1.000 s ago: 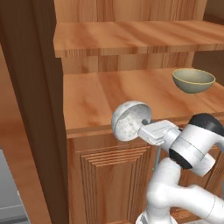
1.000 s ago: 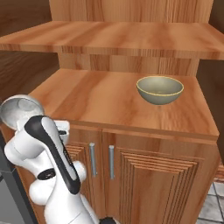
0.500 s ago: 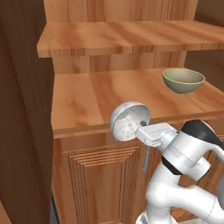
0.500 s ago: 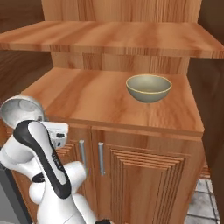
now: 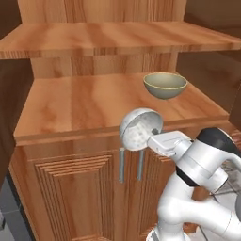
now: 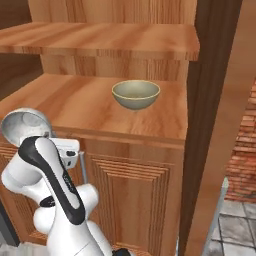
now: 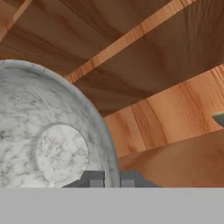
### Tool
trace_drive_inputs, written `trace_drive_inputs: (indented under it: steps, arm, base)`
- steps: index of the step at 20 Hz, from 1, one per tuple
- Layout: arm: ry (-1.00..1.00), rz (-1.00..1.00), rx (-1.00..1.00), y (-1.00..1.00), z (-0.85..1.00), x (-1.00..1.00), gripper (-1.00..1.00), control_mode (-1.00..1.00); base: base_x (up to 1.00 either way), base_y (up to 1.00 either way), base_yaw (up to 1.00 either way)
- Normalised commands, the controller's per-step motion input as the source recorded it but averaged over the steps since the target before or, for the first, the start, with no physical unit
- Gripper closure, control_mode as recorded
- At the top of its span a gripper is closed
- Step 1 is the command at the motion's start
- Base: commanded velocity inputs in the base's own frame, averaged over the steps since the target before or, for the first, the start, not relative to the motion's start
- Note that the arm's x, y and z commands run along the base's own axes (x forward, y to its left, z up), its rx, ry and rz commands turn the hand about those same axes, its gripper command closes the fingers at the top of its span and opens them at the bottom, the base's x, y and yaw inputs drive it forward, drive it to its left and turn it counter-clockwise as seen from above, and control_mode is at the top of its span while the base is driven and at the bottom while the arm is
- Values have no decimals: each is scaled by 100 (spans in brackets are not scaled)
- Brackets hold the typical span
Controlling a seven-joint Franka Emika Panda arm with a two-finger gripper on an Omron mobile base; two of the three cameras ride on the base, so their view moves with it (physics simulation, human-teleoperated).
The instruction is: Take the smaller bowl and place it next to the appetizer plate on the dining counter , and place the larger bowl next to the plate with cooked food.
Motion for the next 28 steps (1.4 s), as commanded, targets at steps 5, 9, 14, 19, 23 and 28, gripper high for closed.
trace_drive_inputs:
  steps: [5, 9, 14, 19, 23, 28]
  arm:
    - [0, 0, 0, 0, 0, 0, 100, 100]
    - [0, 0, 0, 0, 0, 0, 100, 100]
    - [0, 0, 0, 0, 0, 0, 100, 100]
    - [0, 0, 0, 0, 0, 0, 100, 100]
    - [0, 0, 0, 0, 0, 0, 100, 100]
    - [0, 0, 0, 0, 0, 0, 100, 100]
  base:
    - [0, 0, 47]
    - [-6, 0, 58]
    - [-9, 0, 63]
    - [-17, 0, 70]
    - [-18, 0, 74]
    - [-28, 0, 76]
